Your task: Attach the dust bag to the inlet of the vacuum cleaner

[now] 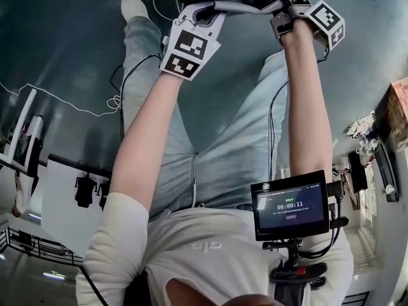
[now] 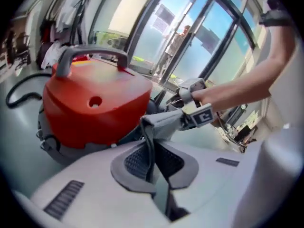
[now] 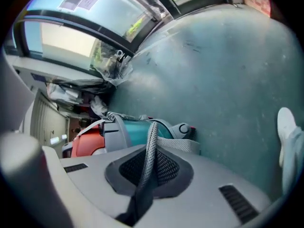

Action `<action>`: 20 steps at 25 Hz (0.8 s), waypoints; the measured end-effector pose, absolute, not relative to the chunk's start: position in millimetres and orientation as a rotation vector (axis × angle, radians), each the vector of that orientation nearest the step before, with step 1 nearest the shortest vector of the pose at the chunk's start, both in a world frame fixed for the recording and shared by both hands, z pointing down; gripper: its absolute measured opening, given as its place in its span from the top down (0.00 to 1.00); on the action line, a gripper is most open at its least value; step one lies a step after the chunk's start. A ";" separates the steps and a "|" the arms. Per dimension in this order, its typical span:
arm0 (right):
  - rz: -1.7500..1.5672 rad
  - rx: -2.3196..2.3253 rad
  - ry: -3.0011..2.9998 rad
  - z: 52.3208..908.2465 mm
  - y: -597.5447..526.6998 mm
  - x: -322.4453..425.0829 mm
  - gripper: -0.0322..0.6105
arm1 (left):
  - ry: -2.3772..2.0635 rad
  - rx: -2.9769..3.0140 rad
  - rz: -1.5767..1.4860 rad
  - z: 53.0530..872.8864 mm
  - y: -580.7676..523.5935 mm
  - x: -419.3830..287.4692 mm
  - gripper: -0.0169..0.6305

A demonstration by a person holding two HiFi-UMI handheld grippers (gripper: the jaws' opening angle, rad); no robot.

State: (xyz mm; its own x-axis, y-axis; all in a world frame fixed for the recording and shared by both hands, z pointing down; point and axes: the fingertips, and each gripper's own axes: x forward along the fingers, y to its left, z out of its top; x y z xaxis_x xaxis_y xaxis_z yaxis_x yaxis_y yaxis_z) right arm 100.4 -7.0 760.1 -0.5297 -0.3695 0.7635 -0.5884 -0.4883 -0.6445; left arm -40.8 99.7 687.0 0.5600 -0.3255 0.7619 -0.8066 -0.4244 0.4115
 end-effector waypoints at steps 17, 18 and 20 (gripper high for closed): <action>1.098 0.995 -2.305 680.9 79.0 114.9 0.47 | -0.831 1.998 0.666 681.7 124.6 -116.0 0.86; 0.885 0.879 -2.335 680.9 97.8 99.3 0.47 | -0.844 1.991 0.667 680.6 123.1 -119.3 0.87; 0.678 0.741 -2.341 684.7 113.6 70.4 0.47 | -0.863 1.979 0.658 675.6 118.8 -121.3 0.87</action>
State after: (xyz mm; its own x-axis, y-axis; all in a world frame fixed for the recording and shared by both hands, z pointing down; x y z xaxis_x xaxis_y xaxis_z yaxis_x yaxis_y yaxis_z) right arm 70.4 113.6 684.7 -0.6740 -0.3397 0.6560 -0.6377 0.7159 -0.2844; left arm -121.3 118.8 675.6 0.6223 -0.3219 0.7135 -0.7732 -0.3952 0.4960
